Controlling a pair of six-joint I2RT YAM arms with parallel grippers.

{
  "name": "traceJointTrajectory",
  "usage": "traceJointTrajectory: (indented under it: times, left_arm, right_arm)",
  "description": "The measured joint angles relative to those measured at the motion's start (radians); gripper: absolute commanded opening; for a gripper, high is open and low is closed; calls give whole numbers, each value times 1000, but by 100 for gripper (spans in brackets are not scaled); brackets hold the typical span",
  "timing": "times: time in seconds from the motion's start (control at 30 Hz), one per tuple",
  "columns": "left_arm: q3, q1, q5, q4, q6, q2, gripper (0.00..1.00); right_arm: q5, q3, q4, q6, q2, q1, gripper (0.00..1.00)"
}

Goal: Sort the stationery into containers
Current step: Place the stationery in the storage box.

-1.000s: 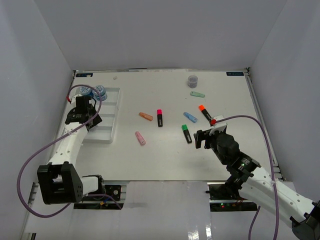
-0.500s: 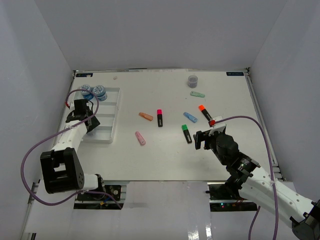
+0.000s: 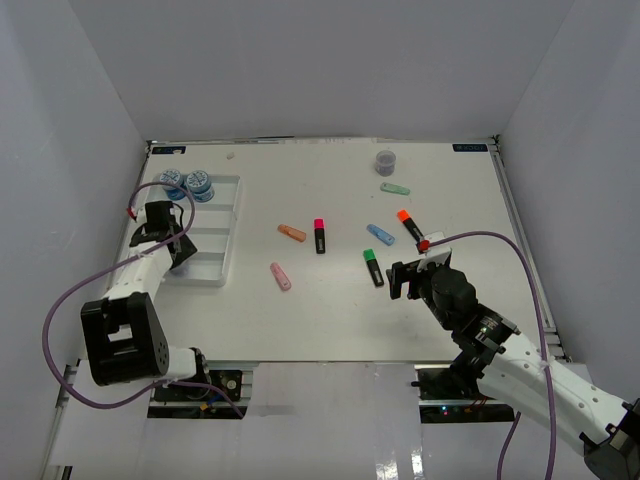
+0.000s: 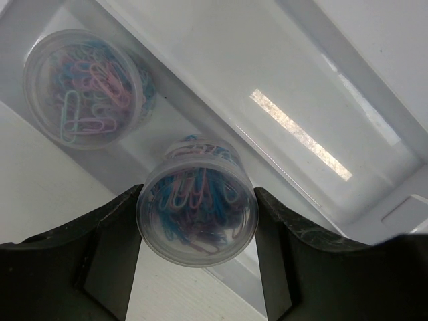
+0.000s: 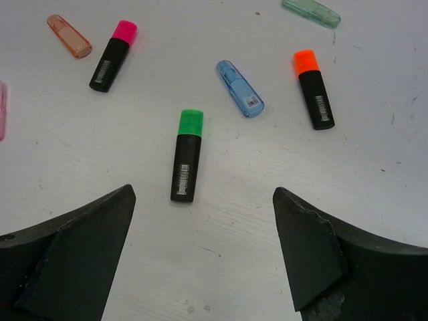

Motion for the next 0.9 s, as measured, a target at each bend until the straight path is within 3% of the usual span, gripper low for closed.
traceJointTrajectory:
  times: [0.13,0.43,0.6,0.9]
  left_arm:
    - [0,31,0,11,-1,18,76]
    - [2,100,21,34,-9,64,78]
    - [2,104,45,39,-10,58,85]
    - [3,85,153,32,-10,-116,96]
  right_arm:
    - [0,0,0,0,0,0,90]
    - [-7,0,0,0,16,0,90]
    - [-8,0,1,0,20,0,90]
    - [-8,37,0,-1,123,-36,90]
